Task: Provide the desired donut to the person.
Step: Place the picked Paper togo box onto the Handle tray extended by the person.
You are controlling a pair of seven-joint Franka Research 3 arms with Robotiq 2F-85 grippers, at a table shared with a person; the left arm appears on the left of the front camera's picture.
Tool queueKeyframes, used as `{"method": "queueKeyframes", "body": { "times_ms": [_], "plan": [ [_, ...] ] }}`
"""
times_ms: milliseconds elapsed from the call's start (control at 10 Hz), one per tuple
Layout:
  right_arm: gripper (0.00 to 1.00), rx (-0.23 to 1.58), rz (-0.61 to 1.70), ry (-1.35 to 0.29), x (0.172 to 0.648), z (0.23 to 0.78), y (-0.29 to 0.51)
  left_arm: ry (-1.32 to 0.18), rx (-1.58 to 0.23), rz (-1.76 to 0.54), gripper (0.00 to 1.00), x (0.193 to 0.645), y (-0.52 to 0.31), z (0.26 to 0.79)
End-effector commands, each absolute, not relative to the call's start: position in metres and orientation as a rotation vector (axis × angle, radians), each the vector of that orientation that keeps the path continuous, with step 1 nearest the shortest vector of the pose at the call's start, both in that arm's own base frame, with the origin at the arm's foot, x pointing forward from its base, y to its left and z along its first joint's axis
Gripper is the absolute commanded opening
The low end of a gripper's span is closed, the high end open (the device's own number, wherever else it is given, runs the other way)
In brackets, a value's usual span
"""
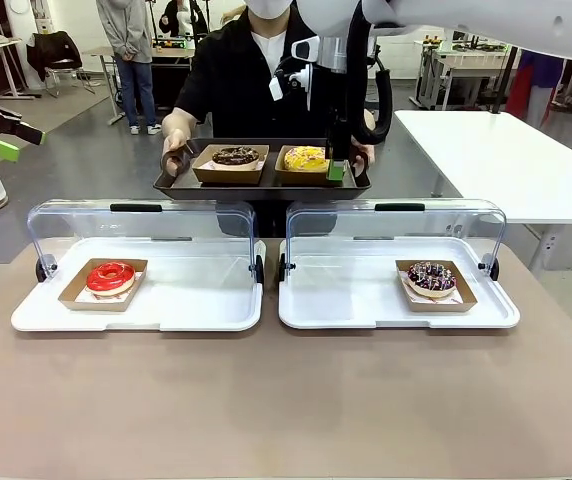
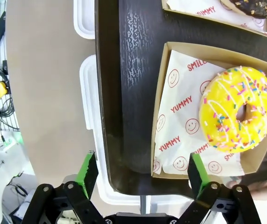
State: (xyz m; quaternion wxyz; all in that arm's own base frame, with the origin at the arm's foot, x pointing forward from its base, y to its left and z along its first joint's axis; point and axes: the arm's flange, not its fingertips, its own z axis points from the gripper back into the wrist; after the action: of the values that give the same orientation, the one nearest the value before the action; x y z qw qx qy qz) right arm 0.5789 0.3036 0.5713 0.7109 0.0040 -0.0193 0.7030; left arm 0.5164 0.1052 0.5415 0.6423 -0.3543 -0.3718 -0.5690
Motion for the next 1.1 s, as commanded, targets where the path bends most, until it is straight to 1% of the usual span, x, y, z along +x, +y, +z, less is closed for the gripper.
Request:
{"method": "queueKeyframes", "body": {
  "times_ms": [0, 100, 400, 700, 1000],
  "plan": [
    [1.0, 0.006, 1.561, -0.032, 0.582, 0.579, 0.303, -0.845, -0.813, -1.29, 1.0, 0.515, 0.105, 0.543],
    [1.0, 0.002, 1.575, -0.038, 0.575, 0.582, 0.304, -0.845, -0.813, -1.29, 1.0, 0.515, 0.105, 0.543],
    [1.0, -0.046, 1.566, 0.008, 0.523, 0.608, 0.288, -0.845, -0.813, -1.29, 1.0, 0.515, 0.105, 0.543],
    [1.0, -0.037, 1.57, -0.055, 0.473, 0.634, 0.245, -0.845, -0.813, -1.29, 1.0, 0.515, 0.105, 0.543],
    [1.0, -0.036, 1.547, -0.131, 0.451, 0.639, 0.214, -0.845, -0.813, -1.29, 1.0, 0.515, 0.105, 0.543]
  ]
}}
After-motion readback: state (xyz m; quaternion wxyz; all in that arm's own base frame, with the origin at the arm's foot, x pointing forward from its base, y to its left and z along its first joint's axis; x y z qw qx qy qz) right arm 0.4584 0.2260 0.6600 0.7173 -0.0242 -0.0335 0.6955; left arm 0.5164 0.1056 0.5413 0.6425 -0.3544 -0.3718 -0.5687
